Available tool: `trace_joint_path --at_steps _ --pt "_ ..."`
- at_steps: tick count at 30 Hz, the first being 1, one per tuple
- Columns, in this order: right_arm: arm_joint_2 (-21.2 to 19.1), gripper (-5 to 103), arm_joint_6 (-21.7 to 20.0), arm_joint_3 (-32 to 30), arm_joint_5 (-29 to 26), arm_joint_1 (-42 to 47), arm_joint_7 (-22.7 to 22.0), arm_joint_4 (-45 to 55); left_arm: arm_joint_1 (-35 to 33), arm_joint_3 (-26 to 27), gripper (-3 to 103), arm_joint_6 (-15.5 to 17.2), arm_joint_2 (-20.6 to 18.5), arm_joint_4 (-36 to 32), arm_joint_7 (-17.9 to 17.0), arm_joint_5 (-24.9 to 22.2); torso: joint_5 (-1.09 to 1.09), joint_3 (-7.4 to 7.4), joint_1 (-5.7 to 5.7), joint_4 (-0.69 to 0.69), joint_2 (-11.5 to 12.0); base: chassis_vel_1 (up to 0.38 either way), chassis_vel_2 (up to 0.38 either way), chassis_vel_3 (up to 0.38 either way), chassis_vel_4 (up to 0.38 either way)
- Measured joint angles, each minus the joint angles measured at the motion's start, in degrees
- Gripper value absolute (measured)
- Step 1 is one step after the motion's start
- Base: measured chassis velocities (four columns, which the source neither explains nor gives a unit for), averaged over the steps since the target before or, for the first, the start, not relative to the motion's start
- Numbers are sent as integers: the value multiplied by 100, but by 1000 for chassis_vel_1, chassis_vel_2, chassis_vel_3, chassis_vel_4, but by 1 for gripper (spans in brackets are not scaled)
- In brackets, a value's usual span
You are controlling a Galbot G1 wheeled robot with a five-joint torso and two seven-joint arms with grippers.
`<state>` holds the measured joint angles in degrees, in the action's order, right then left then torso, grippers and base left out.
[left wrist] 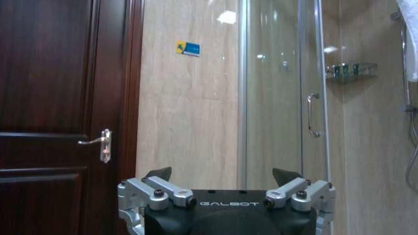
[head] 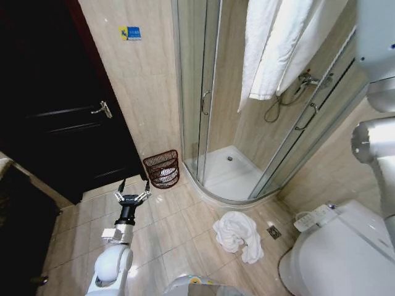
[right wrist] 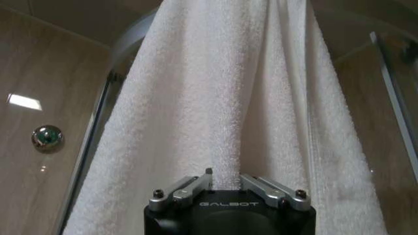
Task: Discard the used towel into the hamper.
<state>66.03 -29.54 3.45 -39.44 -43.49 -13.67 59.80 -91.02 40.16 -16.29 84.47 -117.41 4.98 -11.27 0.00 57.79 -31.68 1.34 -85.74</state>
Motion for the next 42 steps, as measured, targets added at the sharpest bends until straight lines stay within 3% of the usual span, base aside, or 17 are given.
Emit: trace_joint_path --at_steps 15,32,42 --pt "-488 3 -160 248 -431 563 -245 898 -105 2 100 -130 17 16 2 13 0 -1 0 0 0 0 0 0 0" --pt "-1423 3 -301 233 -1146 1728 -612 2177 -112 -103 100 -220 164 -7 -11 162 2 0 0 0 0 0 0 0 0" --pt "-2089 3 -346 -98 -1764 2609 -813 3057 -174 -186 100 -257 225 -7 -19 246 2 1 0 0 1 0 0 0 0"
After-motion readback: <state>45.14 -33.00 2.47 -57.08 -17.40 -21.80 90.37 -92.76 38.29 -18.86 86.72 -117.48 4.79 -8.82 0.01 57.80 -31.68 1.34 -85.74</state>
